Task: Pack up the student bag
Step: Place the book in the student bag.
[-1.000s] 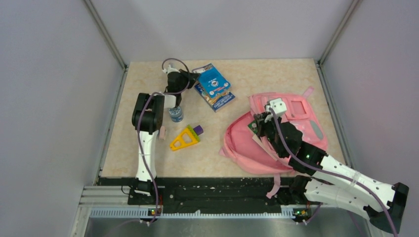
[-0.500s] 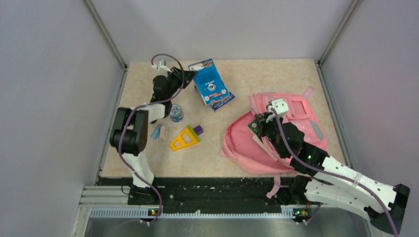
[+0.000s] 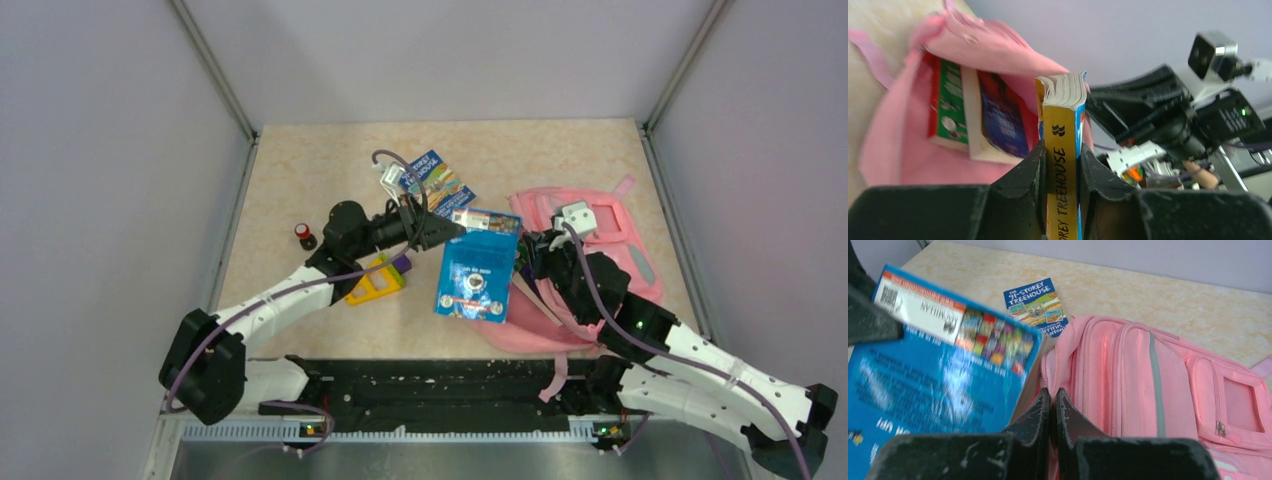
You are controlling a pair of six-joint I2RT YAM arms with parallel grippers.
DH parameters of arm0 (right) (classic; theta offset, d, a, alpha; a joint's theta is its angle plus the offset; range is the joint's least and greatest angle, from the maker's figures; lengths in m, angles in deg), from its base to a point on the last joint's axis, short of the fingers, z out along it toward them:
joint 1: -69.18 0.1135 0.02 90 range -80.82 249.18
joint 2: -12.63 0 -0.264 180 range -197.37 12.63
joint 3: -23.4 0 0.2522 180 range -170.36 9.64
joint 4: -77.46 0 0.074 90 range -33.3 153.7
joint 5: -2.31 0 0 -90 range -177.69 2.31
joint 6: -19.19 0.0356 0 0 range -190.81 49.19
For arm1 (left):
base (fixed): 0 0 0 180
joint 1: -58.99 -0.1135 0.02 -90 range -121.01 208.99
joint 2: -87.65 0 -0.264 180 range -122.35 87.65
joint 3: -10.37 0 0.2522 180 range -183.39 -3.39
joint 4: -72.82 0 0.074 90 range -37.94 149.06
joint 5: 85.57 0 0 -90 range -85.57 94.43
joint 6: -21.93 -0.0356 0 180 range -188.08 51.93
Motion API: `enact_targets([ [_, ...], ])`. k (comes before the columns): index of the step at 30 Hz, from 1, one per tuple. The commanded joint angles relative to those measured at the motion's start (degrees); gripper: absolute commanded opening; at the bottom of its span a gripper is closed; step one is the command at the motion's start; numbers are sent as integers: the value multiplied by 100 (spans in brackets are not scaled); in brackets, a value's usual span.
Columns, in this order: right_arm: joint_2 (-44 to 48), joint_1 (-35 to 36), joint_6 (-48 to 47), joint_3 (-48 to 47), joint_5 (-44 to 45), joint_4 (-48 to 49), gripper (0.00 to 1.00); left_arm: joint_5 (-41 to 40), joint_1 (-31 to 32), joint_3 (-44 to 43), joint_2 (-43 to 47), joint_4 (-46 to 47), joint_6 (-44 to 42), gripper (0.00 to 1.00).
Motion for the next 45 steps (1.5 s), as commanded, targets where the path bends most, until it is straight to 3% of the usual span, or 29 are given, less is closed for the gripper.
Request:
enact_targets([
  [1, 291, -49, 24, -432, -100, 447, 0, 196, 505, 251, 421, -25, 160, 0],
  [8, 305, -42, 1, -551, -98, 346, 0, 336, 1067, 389, 116, -99, 204, 0],
  [15, 282, -48, -22, -663, -123, 330, 0, 561, 1473, 80, -833, 775, 531, 0],
  [22, 221, -47, -17, -674, -152, 375, 0, 703, 1602, -563, -2028, 1053, 500, 0],
  [25, 218, -47, -15, -674, -152, 358, 0, 512, 1591, -879, -2343, 708, 142, 0],
  [28, 221, -48, -12, -697, -152, 324, 0, 60, 1580, -1197, -2451, -245, -370, 0],
  [34, 311, -48, -36, -693, -125, 295, 0, -701, 1489, -1103, -2379, -991, -754, 0],
  [39, 323, -45, -27, -654, -177, 335, 0, -576, 1457, -1106, -2543, -613, -546, 0],
  [45, 313, -47, -5, -590, -153, 337, 0, -555, 1461, -1841, -3020, -371, -378, 0],
])
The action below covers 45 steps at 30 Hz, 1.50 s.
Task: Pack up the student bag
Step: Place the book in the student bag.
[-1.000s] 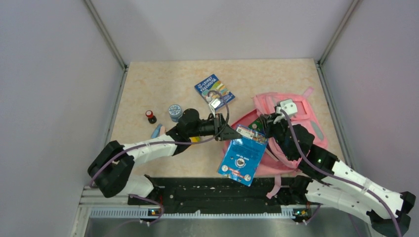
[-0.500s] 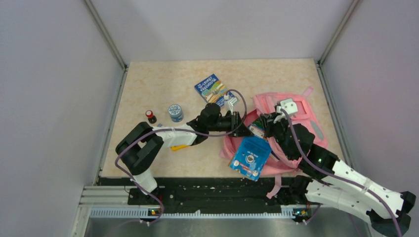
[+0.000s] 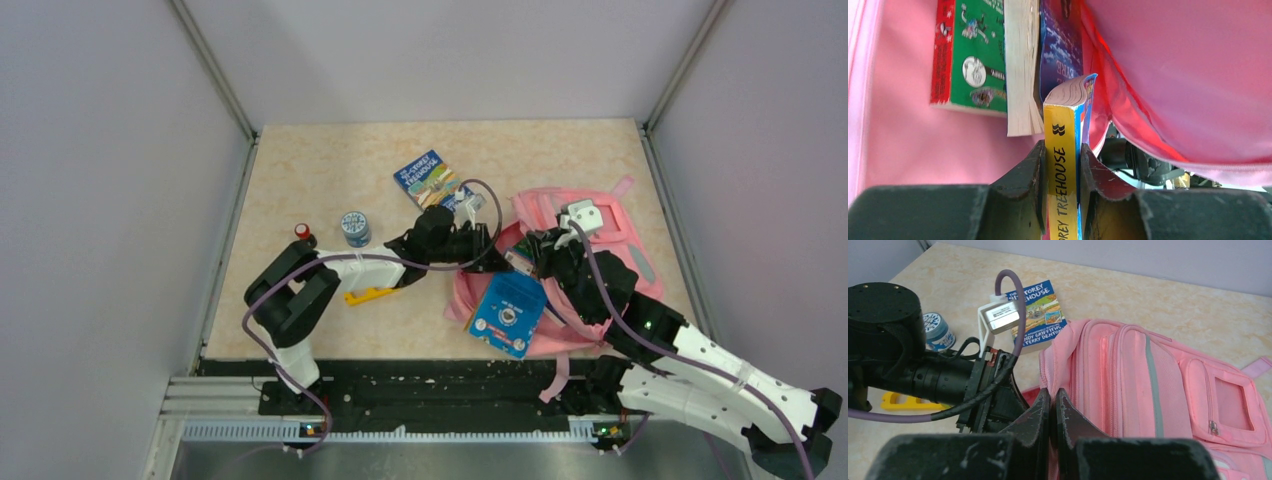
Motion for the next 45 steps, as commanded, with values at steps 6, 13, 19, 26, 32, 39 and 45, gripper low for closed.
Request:
enact_targets([
  [6, 158, -25, 32, -298, -127, 718, 0, -605, -17, -1425, -783, 1022, 286, 0],
  [13, 135, -29, 27, -230, -58, 740, 0, -1190, 38, -2165, -1630, 1633, 383, 0],
  [19, 73, -28, -15, -201, 22, 766, 0, -1989, 162, -2664, -2235, 1899, 223, 0],
  [26, 39, -28, -77, -172, 98, 767, 0, -2248, 199, -2852, -2445, 1918, -132, 0],
  [32, 87, -20, -92, -120, 144, 792, 0, -2530, 200, -2227, -1877, 1688, -565, 54],
  [39, 105, -25, -125, -136, 70, 758, 0, -2772, 201, -1175, -924, 1497, -1136, 79],
  [45, 175, -29, -138, -121, 99, 734, 0, -3415, 193, 276, 502, 1322, -1645, 80],
])
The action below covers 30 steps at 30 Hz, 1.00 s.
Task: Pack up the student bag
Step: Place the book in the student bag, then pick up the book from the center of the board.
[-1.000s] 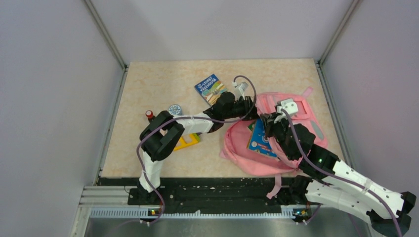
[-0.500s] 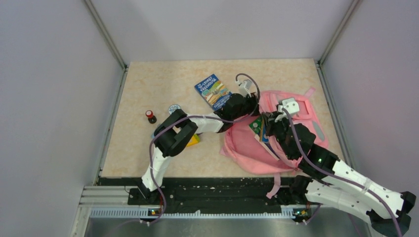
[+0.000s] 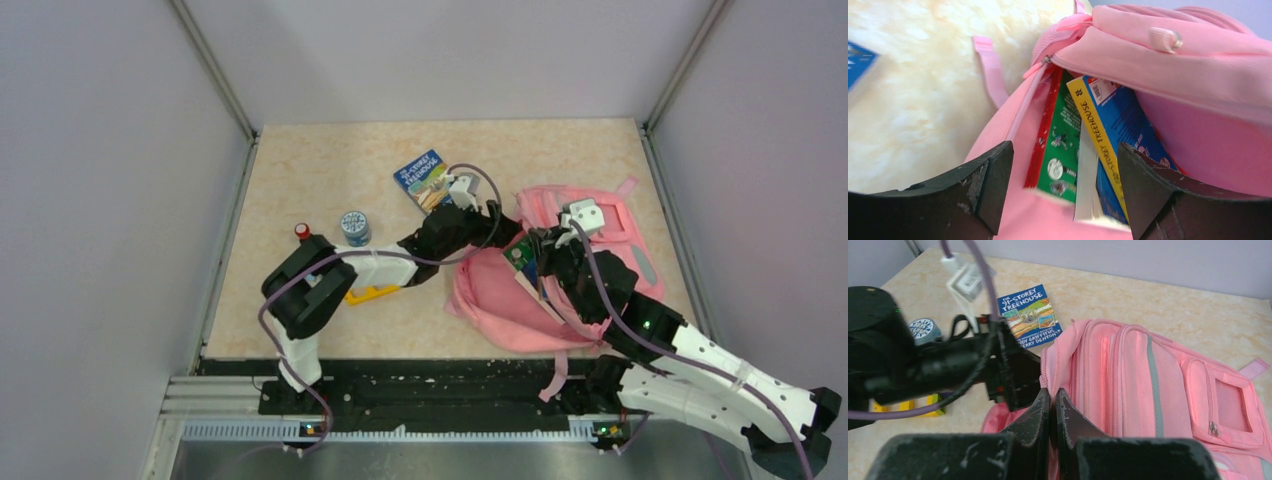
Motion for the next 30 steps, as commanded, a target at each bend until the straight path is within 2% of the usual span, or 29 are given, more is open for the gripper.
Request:
enact_targets([
  [1, 194, -23, -51, -157, -86, 605, 0, -963, -6, 877, 1294, 24, -643, 82],
  [4, 194, -19, -44, -157, -107, 621, 0, -1439, -257, 1315, 1931, -503, -575, 87],
  [6, 185, -20, -38, -143, -117, 628, 0, -1400, -609, 1429, 2153, -849, -408, 88],
  [12, 177, -22, -26, -139, -125, 609, 0, -479, -1913, 1163, 1965, -1354, -90, 89],
  [14, 184, -24, -40, -148, -102, 603, 0, -273, -2341, 650, 1613, -1807, -293, 89],
  [22, 219, -16, -105, -118, 22, 585, 0, 406, -3255, -1782, -352, -3236, -1015, 89],
  [26, 194, -24, -127, -89, 56, 611, 0, 1180, -3598, -3380, -1461, -4087, -1124, 88],
  [30, 139, -25, -150, -86, 90, 611, 0, 1326, -3709, -4466, -2262, -4501, -1065, 87],
])
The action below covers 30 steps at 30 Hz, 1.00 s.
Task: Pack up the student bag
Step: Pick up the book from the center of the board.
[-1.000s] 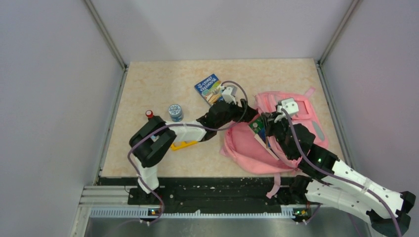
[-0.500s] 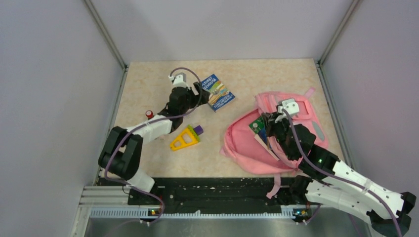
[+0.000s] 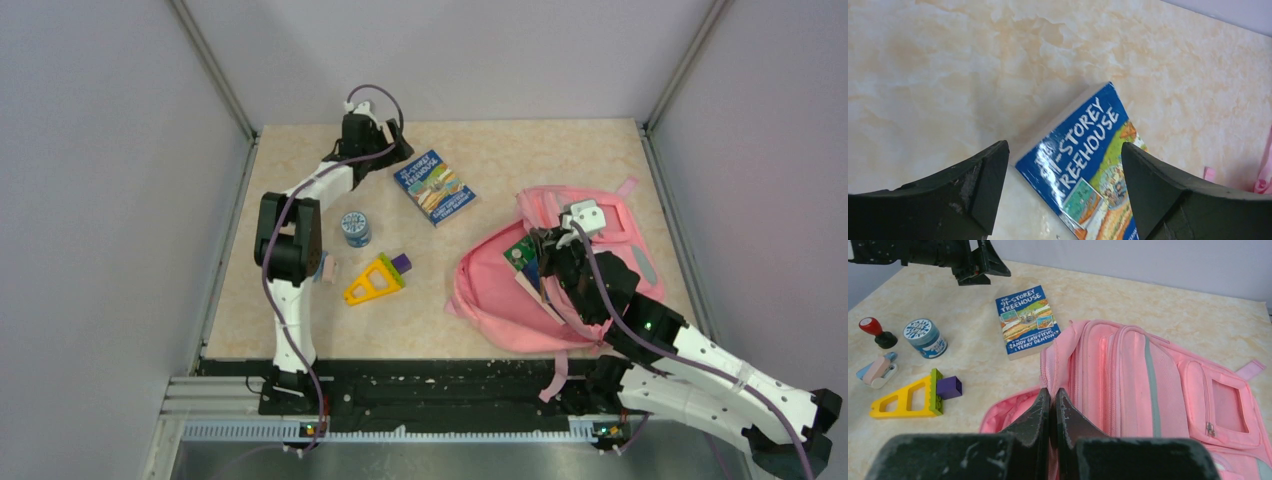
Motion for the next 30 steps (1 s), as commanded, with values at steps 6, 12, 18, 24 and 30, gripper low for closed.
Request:
enact_targets([
  [6, 9, -20, -61, -89, 106, 611, 0, 984, -146, -1842, -1311, -905, 20, 86],
  [12, -76, -25, 41, -170, -10, 514, 26, 1520, -137, -1847, -1542, -719, 104, 84],
  [18, -820, -24, 114, -629, -198, 586, 88, 1288, -137, -805, -803, -321, 88, 83],
  [24, -2468, -912, 210, -1599, -1449, 512, 99, 479, -129, 576, 265, 240, 219, 84],
  [30, -4591, -2393, 134, -2765, -3646, 401, 99, 332, -62, 2244, 1064, 1629, 1000, 86],
])
